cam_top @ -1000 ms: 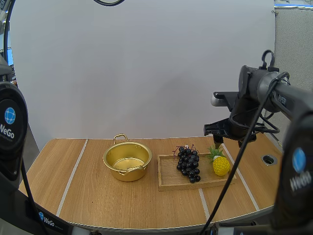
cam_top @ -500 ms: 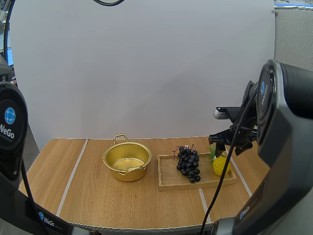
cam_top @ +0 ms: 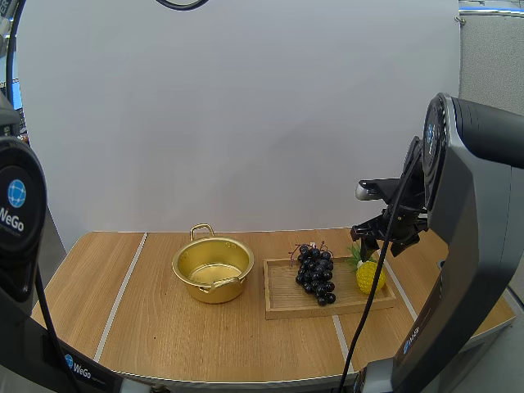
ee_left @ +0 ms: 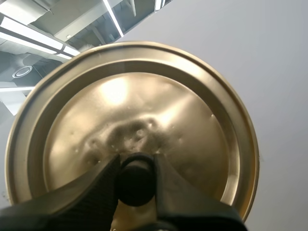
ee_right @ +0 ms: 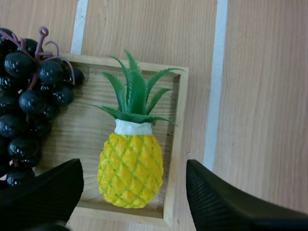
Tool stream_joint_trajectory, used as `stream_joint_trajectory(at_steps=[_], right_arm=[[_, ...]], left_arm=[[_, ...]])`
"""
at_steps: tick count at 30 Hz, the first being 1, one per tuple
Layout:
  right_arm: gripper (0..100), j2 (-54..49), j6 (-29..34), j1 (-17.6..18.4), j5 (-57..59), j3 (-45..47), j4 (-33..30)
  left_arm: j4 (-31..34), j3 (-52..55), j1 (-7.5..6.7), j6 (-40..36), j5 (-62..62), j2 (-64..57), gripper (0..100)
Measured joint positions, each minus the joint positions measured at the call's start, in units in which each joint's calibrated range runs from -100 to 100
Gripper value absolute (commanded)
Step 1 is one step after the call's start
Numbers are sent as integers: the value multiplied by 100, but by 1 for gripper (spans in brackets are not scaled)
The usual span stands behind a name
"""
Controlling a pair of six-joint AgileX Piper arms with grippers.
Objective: Open the pot, put the pineapple inside, and close it
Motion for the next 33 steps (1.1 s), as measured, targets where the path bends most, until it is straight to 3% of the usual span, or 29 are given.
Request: stream_joint_trajectory(at_steps=[33], right_arm=[[100,294,275,244,-28,0,-86]], left_arm=[[0,0,0,0,0,0,0]])
